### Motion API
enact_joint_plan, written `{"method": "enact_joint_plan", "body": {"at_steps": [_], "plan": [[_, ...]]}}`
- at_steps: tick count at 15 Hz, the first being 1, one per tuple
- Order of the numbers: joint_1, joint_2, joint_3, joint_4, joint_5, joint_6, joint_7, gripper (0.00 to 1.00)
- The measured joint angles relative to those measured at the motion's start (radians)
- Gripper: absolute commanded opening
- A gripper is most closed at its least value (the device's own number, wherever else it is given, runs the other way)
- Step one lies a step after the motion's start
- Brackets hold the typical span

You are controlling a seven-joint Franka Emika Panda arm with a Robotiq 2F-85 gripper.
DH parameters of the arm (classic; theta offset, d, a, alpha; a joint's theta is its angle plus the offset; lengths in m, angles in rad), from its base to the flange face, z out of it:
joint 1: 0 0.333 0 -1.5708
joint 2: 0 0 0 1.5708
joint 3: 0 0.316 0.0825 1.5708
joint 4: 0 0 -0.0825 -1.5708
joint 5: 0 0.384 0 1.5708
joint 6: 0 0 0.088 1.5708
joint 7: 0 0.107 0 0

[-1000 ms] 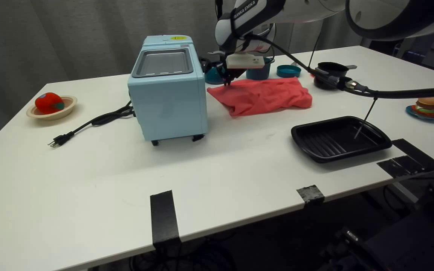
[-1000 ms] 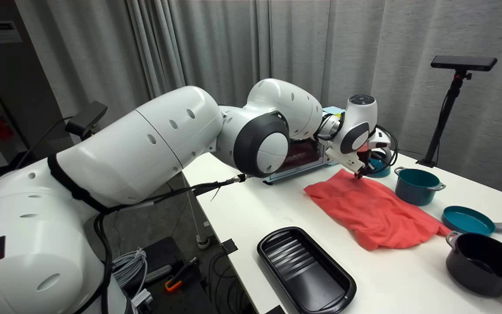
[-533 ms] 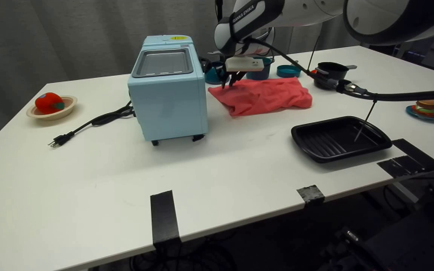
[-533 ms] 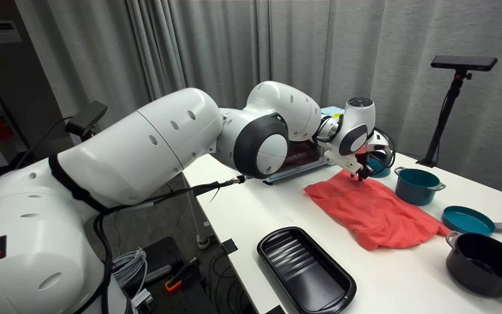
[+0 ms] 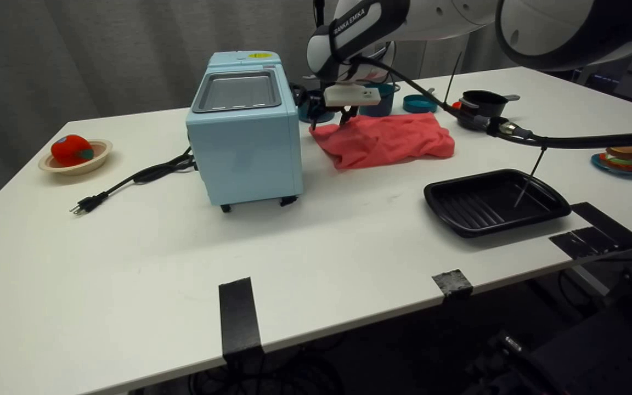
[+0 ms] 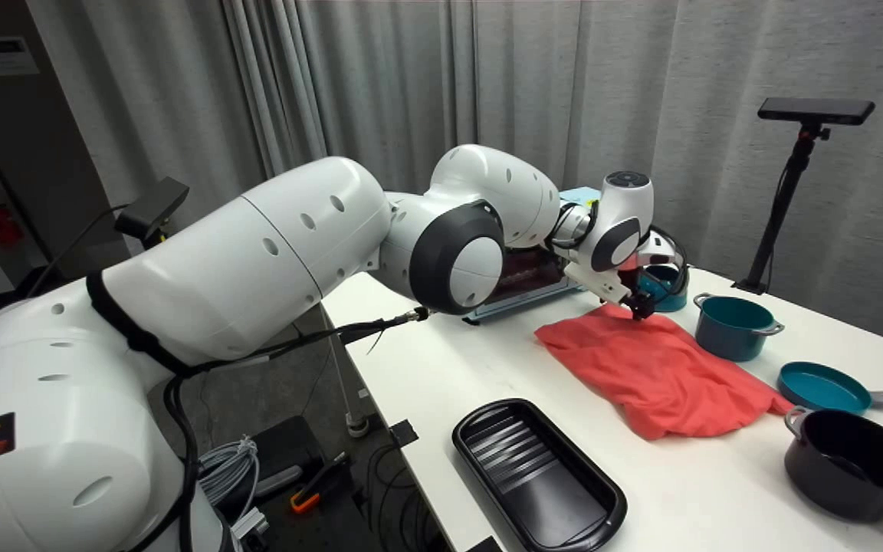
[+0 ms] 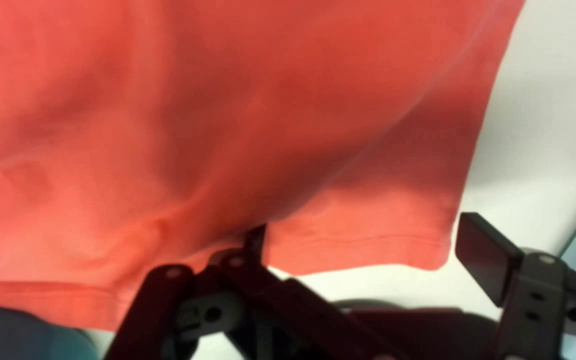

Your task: Unfold the sweatshirt on the table

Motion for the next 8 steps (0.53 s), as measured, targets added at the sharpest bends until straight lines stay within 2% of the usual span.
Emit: {"method": "enact_joint_plan", "body": {"at_steps": [1, 2, 3, 4, 8], "plan": [[0.0, 0.004, -0.001, 0.005, -0.001, -0.007, 0.002, 0.98], [0.0, 0.007, -0.002, 0.012, -0.002, -0.013, 0.003, 0.74], [0.0, 0.01, -0.002, 0.019, -0.004, -0.019, 0.004, 0.73], [0.0, 0.013, -0.003, 0.024, -0.005, -0.023, 0.005, 0.68], [0.0, 0.018, -0.011, 0.032, -0.017, -0.025, 0.012, 0.37]]}}
